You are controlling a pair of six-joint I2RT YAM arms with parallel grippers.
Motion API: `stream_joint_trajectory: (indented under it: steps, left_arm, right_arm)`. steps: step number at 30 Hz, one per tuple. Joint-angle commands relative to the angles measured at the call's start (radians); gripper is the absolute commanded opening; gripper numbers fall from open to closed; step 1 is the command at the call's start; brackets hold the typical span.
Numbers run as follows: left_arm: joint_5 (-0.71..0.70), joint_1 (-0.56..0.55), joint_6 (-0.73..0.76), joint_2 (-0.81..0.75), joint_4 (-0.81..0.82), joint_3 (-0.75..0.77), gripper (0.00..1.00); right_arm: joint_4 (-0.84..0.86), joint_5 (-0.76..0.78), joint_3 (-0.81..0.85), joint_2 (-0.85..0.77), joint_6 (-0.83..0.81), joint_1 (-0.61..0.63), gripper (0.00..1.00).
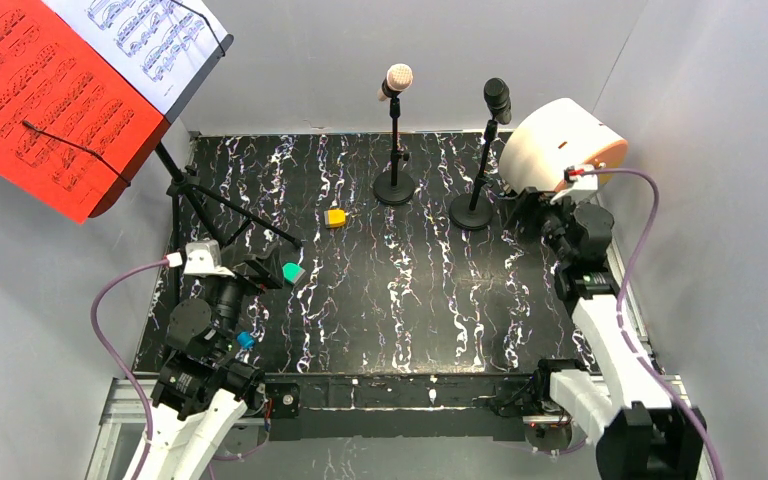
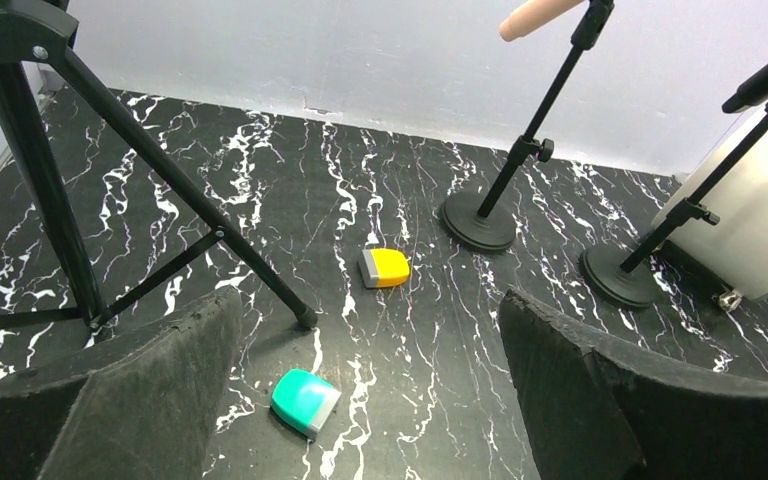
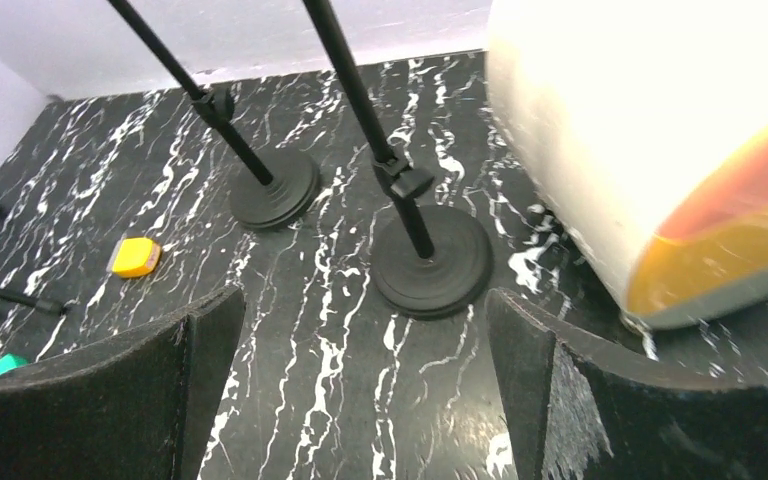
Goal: Pack up the instrument practice props
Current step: Move the microphone stand with the microphone to the center of the board.
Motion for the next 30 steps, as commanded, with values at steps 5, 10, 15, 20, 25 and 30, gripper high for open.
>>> stream_joint_trajectory:
  steps: [5,10,15,20,25,30]
  left_arm:
    - [-0.040,-0.005,-0.019,0.000,-0.018,0.015,0.98]
    - [-0.083,-0.006,-0.018,0.002,-0.010,0.006,0.98]
    - [0.062,-0.006,0.061,0.019,-0.035,0.022,0.98]
    - [0.119,-0.006,0.051,0.038,-0.028,0.020,0.98]
    - [0.206,-0.017,-0.033,0.050,0.086,-0.025,0.98]
    - [0.294,-0.020,0.037,0.095,0.087,-0.021,0.98]
  right_arm:
    - [0.392,-0.238,0.143,0.304,-0.047,-0.001,0.98]
    - [0.510,-0.276,0.198,0.458,-0.086,-0.002,0.93]
    - [0.556,-0.314,0.279,0.585,-0.076,-0.002,0.88]
    - [0.542,-0.357,0.388,0.708,-0.076,-0.002,0.79]
    - [0.553,-0.397,0.440,0.789,-0.078,-0.002,0.65]
    - [0.567,-0.453,0.440,0.812,-0.065,-0.001,0.36]
